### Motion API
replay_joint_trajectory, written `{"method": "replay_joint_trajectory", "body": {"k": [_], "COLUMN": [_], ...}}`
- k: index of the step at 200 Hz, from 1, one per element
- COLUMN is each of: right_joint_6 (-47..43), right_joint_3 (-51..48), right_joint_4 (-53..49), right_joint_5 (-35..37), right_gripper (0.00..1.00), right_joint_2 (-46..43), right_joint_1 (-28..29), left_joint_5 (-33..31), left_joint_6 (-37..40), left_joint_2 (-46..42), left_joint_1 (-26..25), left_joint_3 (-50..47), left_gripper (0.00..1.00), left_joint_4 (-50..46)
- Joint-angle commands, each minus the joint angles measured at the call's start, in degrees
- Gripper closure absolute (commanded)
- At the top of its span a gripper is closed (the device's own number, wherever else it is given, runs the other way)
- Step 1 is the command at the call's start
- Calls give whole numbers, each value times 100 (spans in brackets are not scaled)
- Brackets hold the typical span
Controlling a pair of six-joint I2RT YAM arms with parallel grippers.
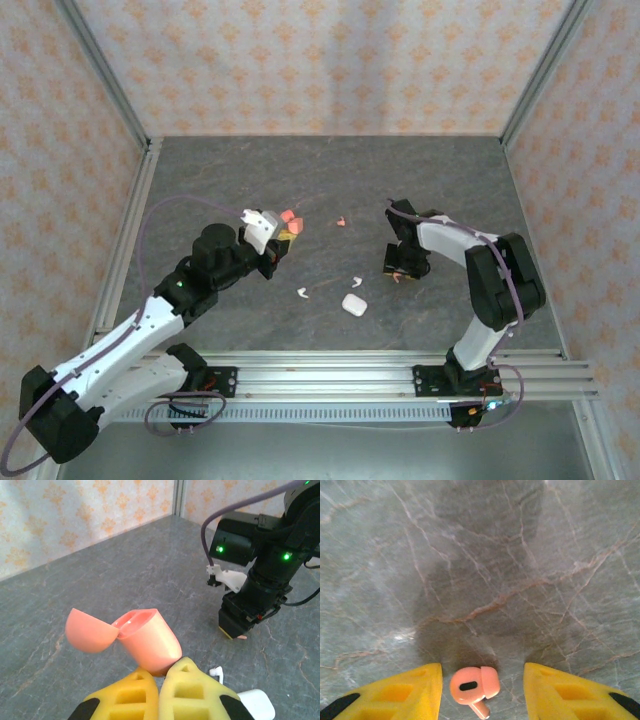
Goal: Insert wireless bluetooth earbuds into charging case
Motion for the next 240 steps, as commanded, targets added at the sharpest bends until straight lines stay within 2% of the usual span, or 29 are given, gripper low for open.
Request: {"method": "replay_joint_trajectory", "body": {"k": [1,36,78,113,158,179,194,203,240], "right_joint_6": [78,70,-3,-4,-17,-48,-66,-71,-233], "right_joint_3": [-133,-114,-41,-91,-48,75,179,258,764], "right_joint_4": [53,172,188,300,246,83,-41,-135,-435], "right_joint_5": [-33,-116,-133,-274,-237,-183,-59,20,395], "right_gripper": [55,63,63,72,69,61,56,53,49], "right_joint_2": [-5,86,162,158,45,-119,-294,-405,-712], "right_joint_1": [-25,-21,-28,-24,-21,5,32,60,397], "left_joint_5": [82,143,280,244,-233,-391,-445,-508,-960], "left_joint_6": [125,84,63,115,275,305,314,307,-73], "left_joint_2": [-157,-155,-226,-341,-91,115,226,334,773], "left_joint_1": [-12,-13,-12,-12,-12,-13,-13,-12,-2], "left_joint_3": [-109,-128,-216,-412,-96,152,194,218,508], "left_gripper": [100,100,100,100,100,100,82,74,68], "left_joint_4": [351,355,398,495,-337,-728,-770,-787,-1149]}}
